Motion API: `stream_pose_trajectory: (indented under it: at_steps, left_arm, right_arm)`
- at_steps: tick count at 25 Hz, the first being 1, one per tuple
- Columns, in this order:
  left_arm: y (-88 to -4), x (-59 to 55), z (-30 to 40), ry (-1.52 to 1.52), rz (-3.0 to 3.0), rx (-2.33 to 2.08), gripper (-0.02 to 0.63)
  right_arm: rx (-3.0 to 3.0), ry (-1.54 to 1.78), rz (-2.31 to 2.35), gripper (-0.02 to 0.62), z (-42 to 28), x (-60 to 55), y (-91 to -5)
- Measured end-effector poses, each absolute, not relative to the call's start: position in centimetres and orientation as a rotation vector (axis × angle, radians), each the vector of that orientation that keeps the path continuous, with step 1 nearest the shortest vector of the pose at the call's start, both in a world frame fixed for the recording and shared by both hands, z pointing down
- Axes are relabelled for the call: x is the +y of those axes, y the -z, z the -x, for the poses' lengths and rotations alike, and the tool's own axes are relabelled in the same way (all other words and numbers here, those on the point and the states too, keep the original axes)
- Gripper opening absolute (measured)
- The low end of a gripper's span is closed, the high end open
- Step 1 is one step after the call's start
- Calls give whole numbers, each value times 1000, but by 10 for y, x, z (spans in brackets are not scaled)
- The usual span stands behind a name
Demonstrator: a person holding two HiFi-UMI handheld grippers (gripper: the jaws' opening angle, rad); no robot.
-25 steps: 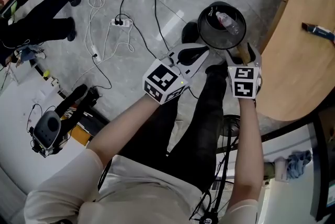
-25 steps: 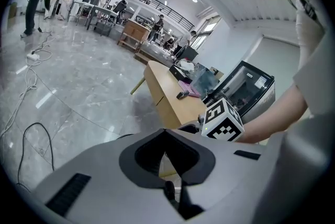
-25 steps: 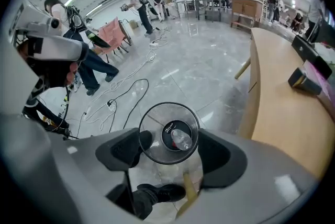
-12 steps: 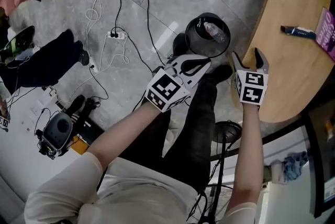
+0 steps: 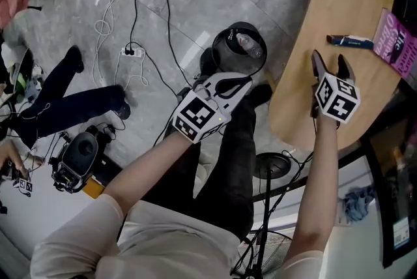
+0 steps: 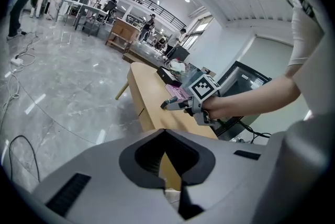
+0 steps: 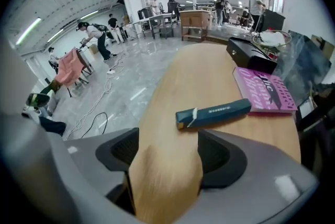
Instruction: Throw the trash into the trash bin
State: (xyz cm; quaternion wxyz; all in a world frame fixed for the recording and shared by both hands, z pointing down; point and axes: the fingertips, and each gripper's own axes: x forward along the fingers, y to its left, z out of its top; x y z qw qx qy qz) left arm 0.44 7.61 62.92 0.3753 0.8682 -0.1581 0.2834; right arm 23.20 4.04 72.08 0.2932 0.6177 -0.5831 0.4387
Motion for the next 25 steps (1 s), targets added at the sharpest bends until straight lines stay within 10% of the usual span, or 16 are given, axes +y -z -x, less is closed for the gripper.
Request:
stream_pose_trajectory:
  at_steps: [20, 25]
  left_arm:
    - [-643, 60, -7, -729, -2191, -443, 6]
    - [-650, 66, 1, -738, -2171, -453, 6]
  right_arm:
    - [-1196, -1439, -2046, 407, -335, 1, -746]
    - [-1186, -1447, -2023, 318, -329, -3, -750]
